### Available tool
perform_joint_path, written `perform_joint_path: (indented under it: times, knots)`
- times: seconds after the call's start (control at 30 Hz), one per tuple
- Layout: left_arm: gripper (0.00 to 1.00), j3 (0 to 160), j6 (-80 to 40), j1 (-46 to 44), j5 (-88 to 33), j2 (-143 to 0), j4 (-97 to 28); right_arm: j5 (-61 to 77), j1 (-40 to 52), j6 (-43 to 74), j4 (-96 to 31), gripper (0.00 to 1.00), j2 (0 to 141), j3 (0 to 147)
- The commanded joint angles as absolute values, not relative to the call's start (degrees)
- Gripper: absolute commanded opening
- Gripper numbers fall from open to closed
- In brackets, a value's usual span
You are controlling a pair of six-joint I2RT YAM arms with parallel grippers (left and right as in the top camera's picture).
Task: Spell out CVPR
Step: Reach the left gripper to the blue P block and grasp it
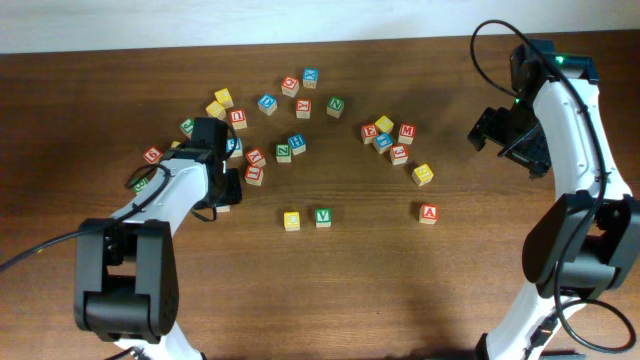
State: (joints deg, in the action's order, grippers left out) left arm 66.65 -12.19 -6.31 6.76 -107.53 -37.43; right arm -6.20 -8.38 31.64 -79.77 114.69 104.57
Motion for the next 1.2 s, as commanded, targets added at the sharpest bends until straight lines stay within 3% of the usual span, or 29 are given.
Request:
perform_joint_path:
  times: [0.0,0.43,0.5,0.67,0.83,1.03,1.17]
  knots:
    - [0.4,66.8,-11.8,-6.4,4.9,-108.0,-37.3,-6.7,-8.4,31.7,-79.9,0.98,113.8,105.3]
    - [0.3,66.8,-11.9,-6.3,4.7,-108.0,-38.8,-6.7,-8.4,31.7,-79.9,0.98,113.8,105.3]
    - [0.2,66.8,-11.9,-6.3,4.7,-108.0,-38.8,-6.7,-8.4,31.7,-79.9,0.98,113.8,105.3]
    - [0.18,68.1,-11.9,-6.3,4.1,-107.9,-40.2,-6.7,-8.4,31.7,-79.9,0.98,113.8,105.3]
    - [0.16,76.0,-11.9,-6.4,-6.7,-106.1,-48.7,-6.7,-8.4,31.7,-79.9,0.98,113.8,105.3]
    - [0.19,80.4,-18.7,-11.0,-37.3,-104.0,-51.9,-6.7,-8.4,31.7,-79.9,0.98,113.8,105.3]
    - [0.17,80.4,-29.1,-21.7,-29.1,-104.1,-48.6,-6.7,-8.4,31.7,-79.9,0.98,113.8,105.3]
